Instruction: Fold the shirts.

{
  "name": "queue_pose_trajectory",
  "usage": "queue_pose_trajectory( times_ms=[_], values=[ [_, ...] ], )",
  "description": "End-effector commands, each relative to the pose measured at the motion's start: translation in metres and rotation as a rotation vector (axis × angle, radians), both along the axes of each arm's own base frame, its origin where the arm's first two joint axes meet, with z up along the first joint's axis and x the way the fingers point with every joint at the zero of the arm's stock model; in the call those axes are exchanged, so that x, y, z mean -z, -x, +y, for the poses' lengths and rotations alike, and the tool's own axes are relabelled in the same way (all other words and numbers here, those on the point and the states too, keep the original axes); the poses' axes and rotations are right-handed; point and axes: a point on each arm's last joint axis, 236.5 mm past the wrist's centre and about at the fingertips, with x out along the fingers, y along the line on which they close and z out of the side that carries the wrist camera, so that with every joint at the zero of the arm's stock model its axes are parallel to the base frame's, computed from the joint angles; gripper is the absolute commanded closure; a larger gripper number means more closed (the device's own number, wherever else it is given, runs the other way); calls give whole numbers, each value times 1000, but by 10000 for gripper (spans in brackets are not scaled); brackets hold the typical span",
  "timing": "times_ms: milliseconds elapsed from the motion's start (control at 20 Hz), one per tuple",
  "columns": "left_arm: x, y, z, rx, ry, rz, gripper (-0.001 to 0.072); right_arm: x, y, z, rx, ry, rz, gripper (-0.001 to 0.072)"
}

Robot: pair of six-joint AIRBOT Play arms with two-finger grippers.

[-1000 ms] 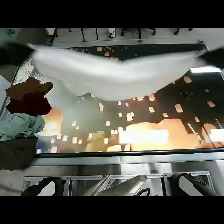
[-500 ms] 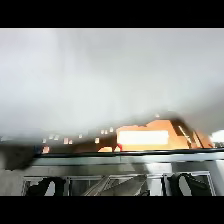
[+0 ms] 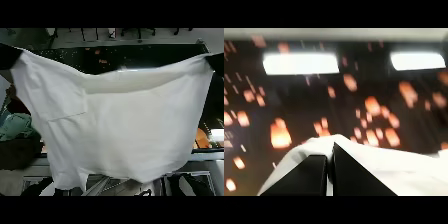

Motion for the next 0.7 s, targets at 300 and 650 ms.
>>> queue_pose_trajectory(
  times_ms=[300, 650],
  values=[
    [340, -127, 4, -46, 3, 568, 693, 342, -81, -23, 109, -222, 607, 693],
    [342, -188, 8, -88, 40, 572, 694, 324, -126, -43, 112, -203, 538, 693]
  ],
)
